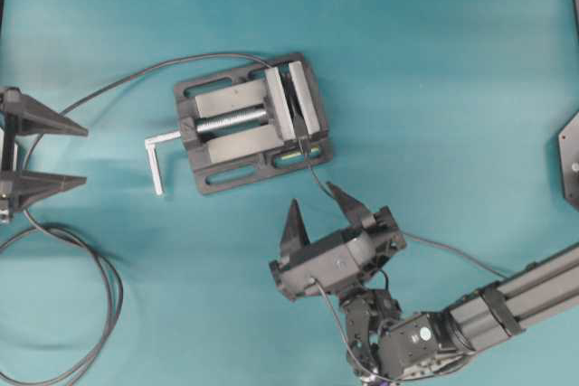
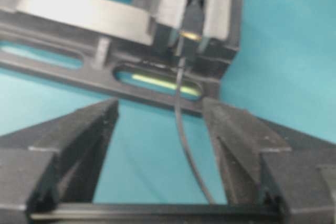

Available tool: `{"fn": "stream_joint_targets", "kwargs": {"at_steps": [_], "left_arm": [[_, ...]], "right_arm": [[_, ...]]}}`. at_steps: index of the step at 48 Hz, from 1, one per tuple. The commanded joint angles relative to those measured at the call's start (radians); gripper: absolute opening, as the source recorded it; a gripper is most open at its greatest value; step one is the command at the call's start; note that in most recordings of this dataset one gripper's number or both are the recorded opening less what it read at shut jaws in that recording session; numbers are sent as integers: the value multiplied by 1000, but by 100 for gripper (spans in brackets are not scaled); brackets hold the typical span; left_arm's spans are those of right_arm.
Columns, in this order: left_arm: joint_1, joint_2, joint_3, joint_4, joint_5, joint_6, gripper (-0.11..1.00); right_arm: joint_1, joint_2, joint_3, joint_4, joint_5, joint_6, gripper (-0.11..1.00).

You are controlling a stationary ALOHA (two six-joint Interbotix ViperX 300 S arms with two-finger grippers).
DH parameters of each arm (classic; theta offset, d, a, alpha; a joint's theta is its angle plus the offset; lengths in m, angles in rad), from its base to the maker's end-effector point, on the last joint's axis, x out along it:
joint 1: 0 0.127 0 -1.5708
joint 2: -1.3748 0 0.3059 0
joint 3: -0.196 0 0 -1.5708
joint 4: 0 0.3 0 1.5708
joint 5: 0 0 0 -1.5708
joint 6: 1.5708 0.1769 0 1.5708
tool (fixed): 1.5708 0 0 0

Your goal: Insert the USB cable into the fixed female connector.

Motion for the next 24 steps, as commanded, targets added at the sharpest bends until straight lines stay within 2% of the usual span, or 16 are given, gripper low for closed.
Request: {"fn": "stream_joint_targets", "kwargs": {"at_steps": [1,12,24], "left_arm": [[2,12,-11,3,-9,-9,100],[2,12,-11,2,-9,-9,100],[0,14,-11,2,-8,-11,100]], "right_arm": [[17,-57,11,-6,-3,-8,77],[46,-123,120,-6,26,-3,79],[49,-202,253,-6,186,3,79]]}}
